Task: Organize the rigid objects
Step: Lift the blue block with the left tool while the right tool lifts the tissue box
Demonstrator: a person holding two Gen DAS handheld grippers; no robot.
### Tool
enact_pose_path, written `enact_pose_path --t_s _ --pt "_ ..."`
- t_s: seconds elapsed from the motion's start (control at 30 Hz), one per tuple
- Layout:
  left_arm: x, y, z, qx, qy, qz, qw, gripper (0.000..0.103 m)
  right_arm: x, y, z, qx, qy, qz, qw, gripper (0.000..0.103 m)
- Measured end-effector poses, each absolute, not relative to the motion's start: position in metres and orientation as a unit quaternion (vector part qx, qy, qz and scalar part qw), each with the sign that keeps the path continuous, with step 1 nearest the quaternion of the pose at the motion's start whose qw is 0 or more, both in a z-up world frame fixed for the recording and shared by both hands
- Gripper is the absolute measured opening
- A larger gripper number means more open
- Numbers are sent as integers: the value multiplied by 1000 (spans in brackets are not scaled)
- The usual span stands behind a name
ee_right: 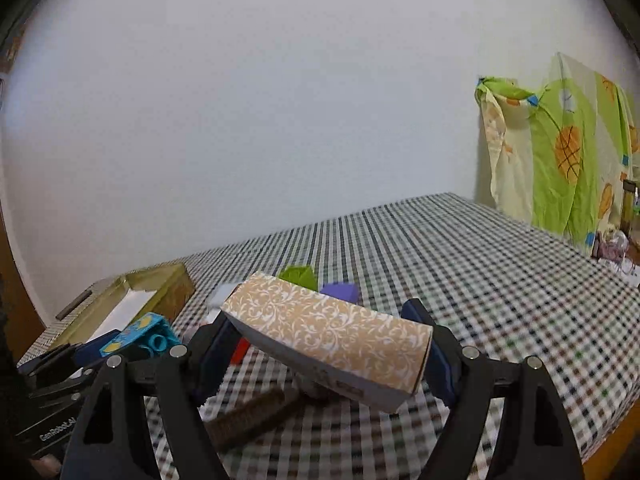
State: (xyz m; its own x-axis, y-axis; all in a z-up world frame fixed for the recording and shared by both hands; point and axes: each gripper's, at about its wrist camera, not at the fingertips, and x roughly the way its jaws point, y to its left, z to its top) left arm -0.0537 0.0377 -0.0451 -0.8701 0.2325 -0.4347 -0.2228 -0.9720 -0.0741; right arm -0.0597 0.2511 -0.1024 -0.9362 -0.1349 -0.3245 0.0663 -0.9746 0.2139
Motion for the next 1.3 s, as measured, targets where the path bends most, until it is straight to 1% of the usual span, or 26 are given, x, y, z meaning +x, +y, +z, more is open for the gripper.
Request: enact_pose_path --t_s 0.4,0.67,0.9,1.1,1.3 --pt "-66 25 -43 -224 -17 969 105 41 -79 240 -88 153 -90 -983 56 81" --pt "-73 14 -42 -221 -15 971 86 41 -93 234 -93 163 -87 -981 56 81" --pt "-71 -1 -39 -208 -19 976 65 41 -96 218 -92 156 -81 -983 60 82" --pt "-67 -19 -37 -196 -33 979 46 41 -95 198 -90 145 -59 -985 67 82" --pt "-61 -24 -36 -180 -28 983 32 41 -93 184 -90 139 -50 -986 72 82"
